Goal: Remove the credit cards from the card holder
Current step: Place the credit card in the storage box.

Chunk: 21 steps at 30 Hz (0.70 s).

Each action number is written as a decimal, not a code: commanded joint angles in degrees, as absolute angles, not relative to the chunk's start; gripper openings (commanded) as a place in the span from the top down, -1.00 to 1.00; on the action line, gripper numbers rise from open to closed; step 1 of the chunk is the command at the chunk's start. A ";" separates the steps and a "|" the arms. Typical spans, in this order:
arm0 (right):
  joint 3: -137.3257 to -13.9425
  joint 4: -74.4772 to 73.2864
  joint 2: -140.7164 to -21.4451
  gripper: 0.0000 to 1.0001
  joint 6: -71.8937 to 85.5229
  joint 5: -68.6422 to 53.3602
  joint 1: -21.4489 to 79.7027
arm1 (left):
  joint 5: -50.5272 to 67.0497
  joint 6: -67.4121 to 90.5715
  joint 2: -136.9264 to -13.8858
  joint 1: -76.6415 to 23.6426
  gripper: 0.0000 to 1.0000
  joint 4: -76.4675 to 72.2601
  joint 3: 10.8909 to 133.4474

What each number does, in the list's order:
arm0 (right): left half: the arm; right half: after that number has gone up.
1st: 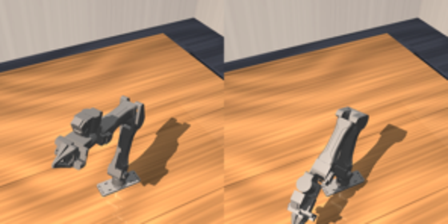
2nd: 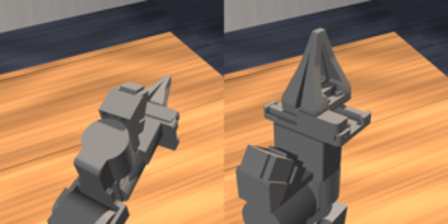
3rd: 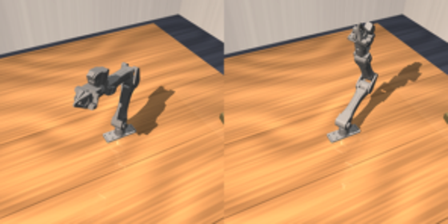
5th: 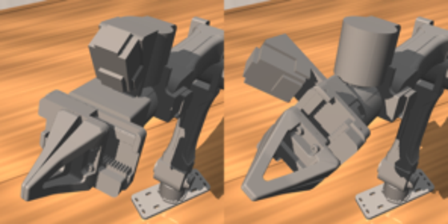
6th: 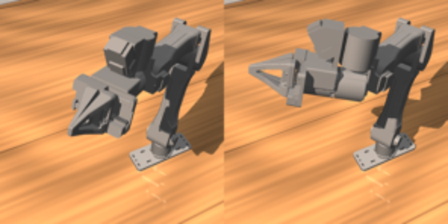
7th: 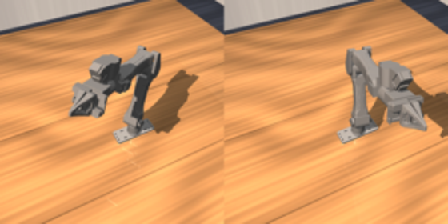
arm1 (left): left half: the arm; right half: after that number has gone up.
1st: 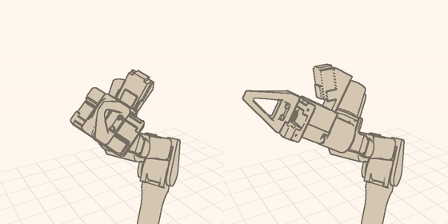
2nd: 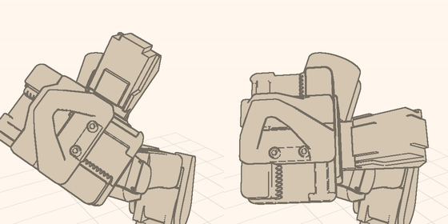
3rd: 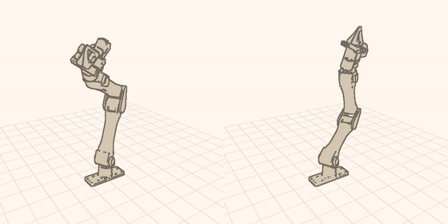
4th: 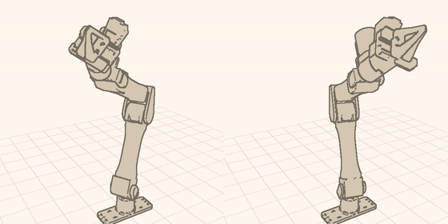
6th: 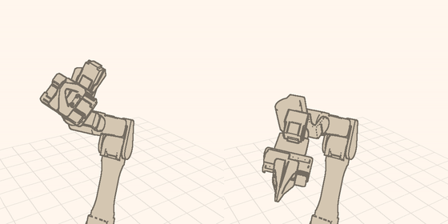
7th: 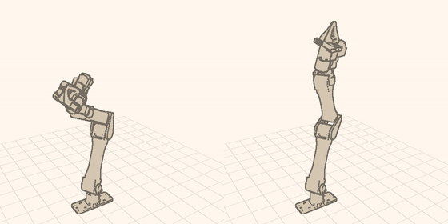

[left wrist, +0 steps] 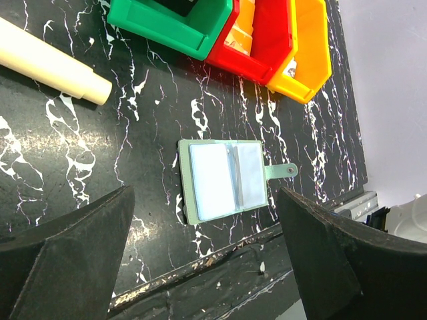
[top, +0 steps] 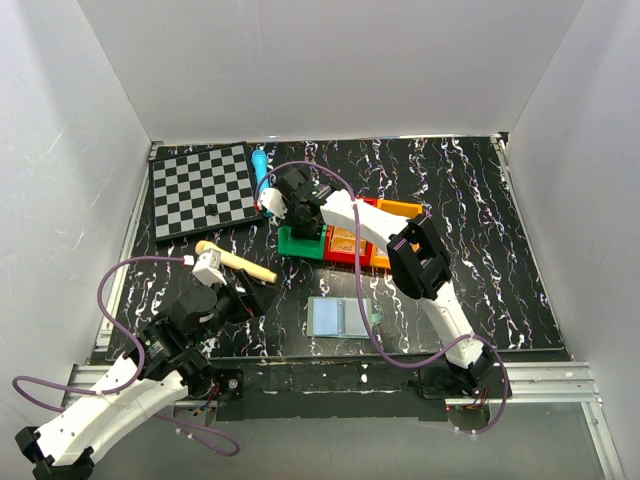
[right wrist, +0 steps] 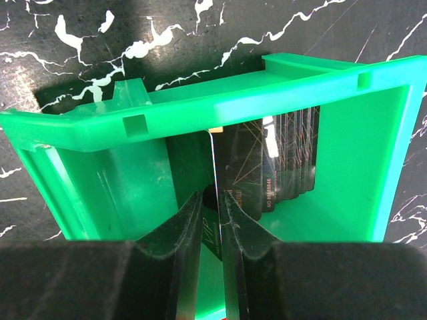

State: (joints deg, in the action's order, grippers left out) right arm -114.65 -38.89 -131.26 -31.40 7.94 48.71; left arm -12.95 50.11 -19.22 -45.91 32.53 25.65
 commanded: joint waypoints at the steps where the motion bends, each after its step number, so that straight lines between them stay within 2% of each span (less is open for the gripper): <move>1: -115.40 -37.53 -130.61 0.41 -30.85 9.75 48.34 | -12.74 50.10 -18.72 -45.79 -0.76 32.61 25.14; 2: -115.40 -37.44 -130.69 0.39 -30.85 10.02 48.25 | -12.74 50.10 -18.72 -45.70 -0.76 32.69 25.22; 4: -115.40 -37.35 -130.52 0.22 -30.85 10.28 48.34 | -12.74 50.18 -18.55 -45.70 -0.76 32.70 25.14; 6: -115.40 -37.18 -130.25 0.19 -30.76 10.55 48.25 | -12.74 50.18 -18.63 -45.70 -0.76 32.70 25.22; 16: -115.05 -35.78 -127.80 0.17 -31.02 14.14 47.99 | -12.83 50.10 -18.54 -45.79 -0.76 32.96 25.49; 21: -110.31 -29.90 -117.89 0.16 -29.63 20.37 47.99 | -13.10 49.66 -18.54 -45.79 -0.77 33.31 25.93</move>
